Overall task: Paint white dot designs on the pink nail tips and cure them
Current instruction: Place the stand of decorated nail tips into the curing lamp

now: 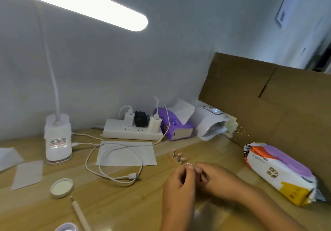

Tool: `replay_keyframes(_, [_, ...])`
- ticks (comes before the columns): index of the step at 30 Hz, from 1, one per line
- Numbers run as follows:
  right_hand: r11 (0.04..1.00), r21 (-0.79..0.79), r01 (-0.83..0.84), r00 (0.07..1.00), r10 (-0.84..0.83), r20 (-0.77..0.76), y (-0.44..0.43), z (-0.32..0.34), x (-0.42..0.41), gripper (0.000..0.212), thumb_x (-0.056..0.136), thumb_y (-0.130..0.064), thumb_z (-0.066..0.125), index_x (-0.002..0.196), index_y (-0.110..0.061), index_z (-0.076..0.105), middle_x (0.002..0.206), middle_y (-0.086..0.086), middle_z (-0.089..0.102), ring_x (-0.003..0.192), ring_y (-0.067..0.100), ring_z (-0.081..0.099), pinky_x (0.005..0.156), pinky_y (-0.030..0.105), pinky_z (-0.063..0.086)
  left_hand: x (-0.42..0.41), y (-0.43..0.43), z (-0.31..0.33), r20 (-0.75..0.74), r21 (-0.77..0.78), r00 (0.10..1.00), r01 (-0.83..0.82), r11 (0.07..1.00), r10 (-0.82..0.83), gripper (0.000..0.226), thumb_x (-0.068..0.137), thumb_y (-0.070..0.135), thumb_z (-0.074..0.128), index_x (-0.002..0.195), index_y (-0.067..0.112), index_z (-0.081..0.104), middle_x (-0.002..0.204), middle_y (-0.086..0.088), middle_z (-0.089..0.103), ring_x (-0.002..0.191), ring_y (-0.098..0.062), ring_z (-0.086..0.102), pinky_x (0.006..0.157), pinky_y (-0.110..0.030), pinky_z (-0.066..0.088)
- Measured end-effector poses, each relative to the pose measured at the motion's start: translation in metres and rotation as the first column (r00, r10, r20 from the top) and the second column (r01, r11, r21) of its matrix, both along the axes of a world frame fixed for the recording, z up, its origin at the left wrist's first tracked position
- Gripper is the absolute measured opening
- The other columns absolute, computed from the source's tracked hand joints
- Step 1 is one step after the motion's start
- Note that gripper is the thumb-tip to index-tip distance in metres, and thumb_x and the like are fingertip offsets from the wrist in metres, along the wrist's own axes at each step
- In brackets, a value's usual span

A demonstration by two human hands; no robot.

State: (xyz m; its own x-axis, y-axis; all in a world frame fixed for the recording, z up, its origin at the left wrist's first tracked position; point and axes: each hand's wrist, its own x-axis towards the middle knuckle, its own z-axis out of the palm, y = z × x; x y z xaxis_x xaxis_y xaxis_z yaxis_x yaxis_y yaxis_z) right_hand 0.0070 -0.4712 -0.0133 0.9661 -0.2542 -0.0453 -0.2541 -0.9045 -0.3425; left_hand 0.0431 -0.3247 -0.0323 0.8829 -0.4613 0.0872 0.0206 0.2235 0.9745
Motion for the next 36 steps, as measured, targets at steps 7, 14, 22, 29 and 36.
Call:
replay_keyframes(7, [0.962,-0.072,0.263,0.963,-0.257,0.086,-0.032,-0.012,-0.001,0.017,0.074,-0.055,0.059,0.078,-0.038,0.058,0.063,-0.008,0.058,0.053,0.001,0.047,0.052,0.024,0.035,-0.002,0.005,0.004,-0.050,0.015,0.999,-0.004,1.000,0.004,0.029,0.096,0.019,0.051,0.077,0.013,0.073,0.057,0.019,0.063,0.058,0.009,0.053,0.056,-0.009,0.039])
replay_keyframes(14, [0.799,0.110,0.591,0.754,-0.596,0.276,-0.077,-0.017,0.021,0.033,0.089,-0.037,0.060,0.065,-0.017,0.049,0.059,-0.001,0.054,0.057,0.017,0.050,0.052,0.027,0.032,-0.003,0.008,0.007,-0.064,0.000,0.998,0.012,1.000,-0.012,0.029,0.097,0.017,0.050,0.078,0.015,0.072,0.058,0.025,0.063,0.061,0.011,0.055,0.056,-0.006,0.040])
replay_keyframes(22, [0.749,0.007,0.662,0.715,-0.635,0.292,-0.116,-0.017,0.069,0.030,0.095,-0.040,0.051,0.089,-0.013,0.063,0.085,0.010,0.061,0.080,0.026,0.056,0.069,0.031,0.039,-0.001,0.005,0.002,-0.058,-0.022,0.998,0.011,1.000,-0.012,0.031,0.095,0.014,0.052,0.070,0.018,0.070,0.059,0.014,0.065,0.059,0.006,0.055,0.056,-0.008,0.040])
replay_keyframes(29, [0.681,0.388,0.622,0.572,-0.733,0.369,-0.145,-0.014,0.102,0.037,0.098,-0.018,0.039,0.071,0.003,0.053,0.077,0.021,0.057,0.085,0.029,0.055,0.062,0.031,0.036,0.003,-0.004,-0.006,0.002,0.008,1.000,-0.021,1.000,0.021,0.038,0.091,0.010,0.058,0.058,0.025,0.070,0.055,0.006,0.063,0.053,0.001,0.053,0.055,-0.010,0.039])
replay_keyframes(36, [0.789,0.524,0.321,0.304,-0.610,0.732,-0.124,-0.014,0.100,0.013,0.090,-0.001,0.056,0.092,-0.013,0.054,0.083,-0.003,0.057,0.073,0.015,0.054,0.062,0.023,0.044,0.002,-0.004,-0.003,0.001,0.076,1.000,-0.006,0.997,0.006,0.032,0.093,0.014,0.056,0.066,0.019,0.072,0.059,0.011,0.065,0.058,0.004,0.057,0.056,-0.008,0.042])
